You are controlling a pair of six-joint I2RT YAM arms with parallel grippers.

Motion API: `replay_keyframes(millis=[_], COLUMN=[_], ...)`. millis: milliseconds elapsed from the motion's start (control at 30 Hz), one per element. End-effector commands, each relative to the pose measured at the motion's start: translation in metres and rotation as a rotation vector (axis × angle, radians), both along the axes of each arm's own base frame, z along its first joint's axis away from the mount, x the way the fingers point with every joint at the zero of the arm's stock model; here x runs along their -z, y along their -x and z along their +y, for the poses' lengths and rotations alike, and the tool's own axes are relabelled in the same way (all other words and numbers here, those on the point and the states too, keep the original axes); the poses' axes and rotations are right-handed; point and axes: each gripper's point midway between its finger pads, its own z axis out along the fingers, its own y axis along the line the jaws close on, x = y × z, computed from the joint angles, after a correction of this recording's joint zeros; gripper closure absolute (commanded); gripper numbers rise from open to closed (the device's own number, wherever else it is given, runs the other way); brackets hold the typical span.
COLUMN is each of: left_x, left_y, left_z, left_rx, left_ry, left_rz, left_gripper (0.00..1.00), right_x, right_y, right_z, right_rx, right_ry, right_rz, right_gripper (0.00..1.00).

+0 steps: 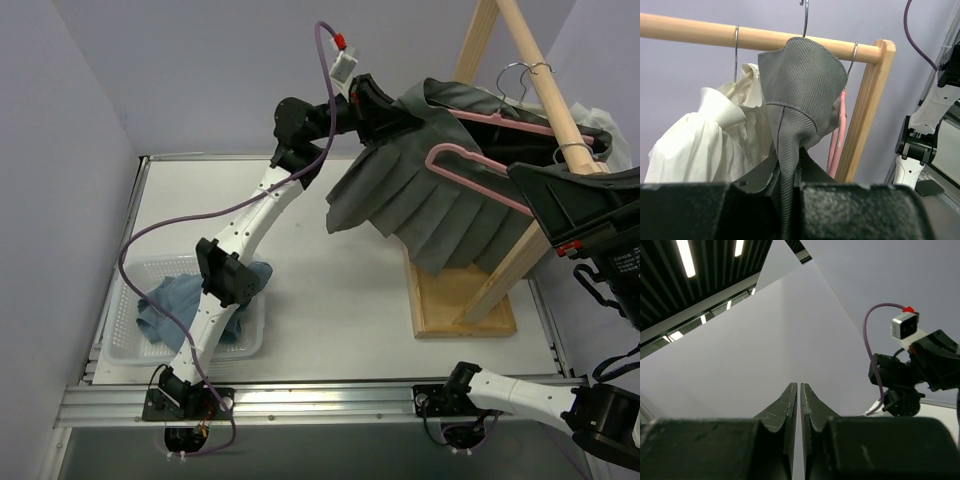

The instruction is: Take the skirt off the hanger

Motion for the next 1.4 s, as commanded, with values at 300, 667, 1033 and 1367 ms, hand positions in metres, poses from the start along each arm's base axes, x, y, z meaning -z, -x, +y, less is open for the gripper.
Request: replay_keyframes(millis=[300,667,1033,1367], left_x=[-0.052,-0.024,0.003,-0.002], left_y=[0.049,0.091,0.121,0.129], left_z=[0.075,0.147,0.185,0.193], left_rx=[-0.028,-0.284,-0.488,-0.548], left_ry=[-0.050,-0.212,-0.263,-0.270], left_rz=[-0.019,-0.022,-0.001,-0.006], left_gripper=[0.98,0.98,0.98,0.98], right_x=[0.032,0.090,0.118,0.121], right_y=[-0.051,-0.105,-0.124,-0.122], right_z=[0.040,0.085,0.068,0.078], right_rx=[0.105,0.175,0.299,0.258], right_ry=[0.166,0.290,0.228,0.249], right_rz=[0.057,0.245,0.368,0.368], right_gripper=[0.73,0.90,1.00,0.81])
